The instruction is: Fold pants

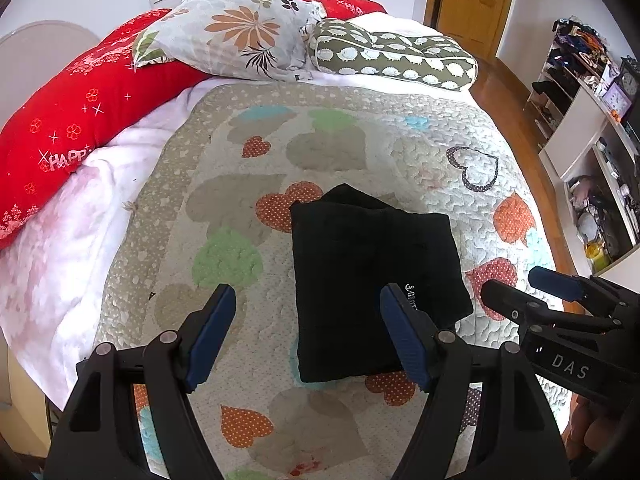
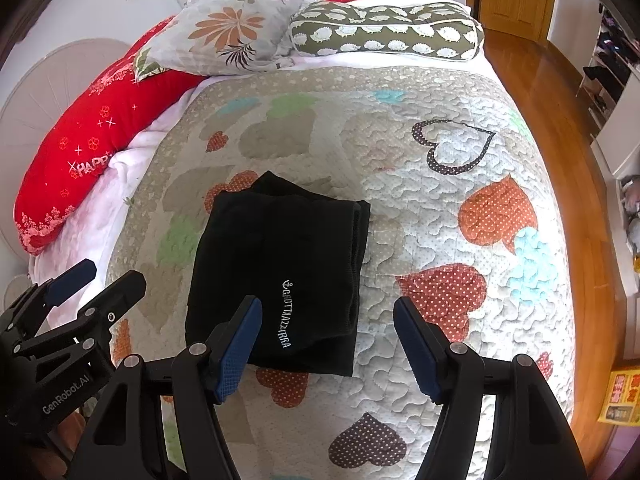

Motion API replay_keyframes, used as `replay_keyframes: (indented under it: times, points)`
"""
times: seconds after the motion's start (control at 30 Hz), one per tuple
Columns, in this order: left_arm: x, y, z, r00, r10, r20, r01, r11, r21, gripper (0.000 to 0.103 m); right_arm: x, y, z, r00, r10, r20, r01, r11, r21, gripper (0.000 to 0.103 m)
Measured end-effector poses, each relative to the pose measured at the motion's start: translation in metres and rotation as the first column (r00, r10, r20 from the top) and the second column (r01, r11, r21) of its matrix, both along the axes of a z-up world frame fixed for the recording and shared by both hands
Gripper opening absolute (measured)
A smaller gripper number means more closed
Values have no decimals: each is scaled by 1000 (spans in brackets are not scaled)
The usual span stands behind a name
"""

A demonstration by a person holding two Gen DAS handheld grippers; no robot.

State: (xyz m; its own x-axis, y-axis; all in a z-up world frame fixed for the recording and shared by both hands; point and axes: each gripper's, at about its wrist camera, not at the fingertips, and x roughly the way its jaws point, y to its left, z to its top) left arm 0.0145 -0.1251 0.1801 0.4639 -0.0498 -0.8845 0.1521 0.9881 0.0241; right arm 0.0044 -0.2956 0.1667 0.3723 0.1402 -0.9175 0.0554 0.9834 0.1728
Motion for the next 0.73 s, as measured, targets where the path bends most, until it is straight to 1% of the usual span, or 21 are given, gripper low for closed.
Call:
replay_keyframes:
  times: [0.33, 0.4, 0.43, 0.5, 0.73]
  points:
    - [4, -3, -5, 1000, -4, -15, 4, 1000, 4, 75, 4, -1, -6, 1000, -3, -16, 3, 1000, 2, 70]
    - [3, -3, -6, 1000, -9, -6, 9, 1000, 6, 75, 5, 0, -7, 1000, 4, -18, -4, 1000, -1, 70]
    - [3, -3, -6, 1000, -12, 0, 12, 1000, 9, 76, 5, 1, -9, 1000, 8, -22, -8, 1000, -3, 70]
    - [2, -3, -6, 1000, -17, 8, 17, 1000, 10, 83, 5, 2, -11, 1000, 13, -29, -13, 1000, -3, 70]
    - [3, -4, -8, 1000, -25, 1, 25, 1000, -4, 83, 5, 3, -14, 999, 16, -37, -16, 1000, 0, 70]
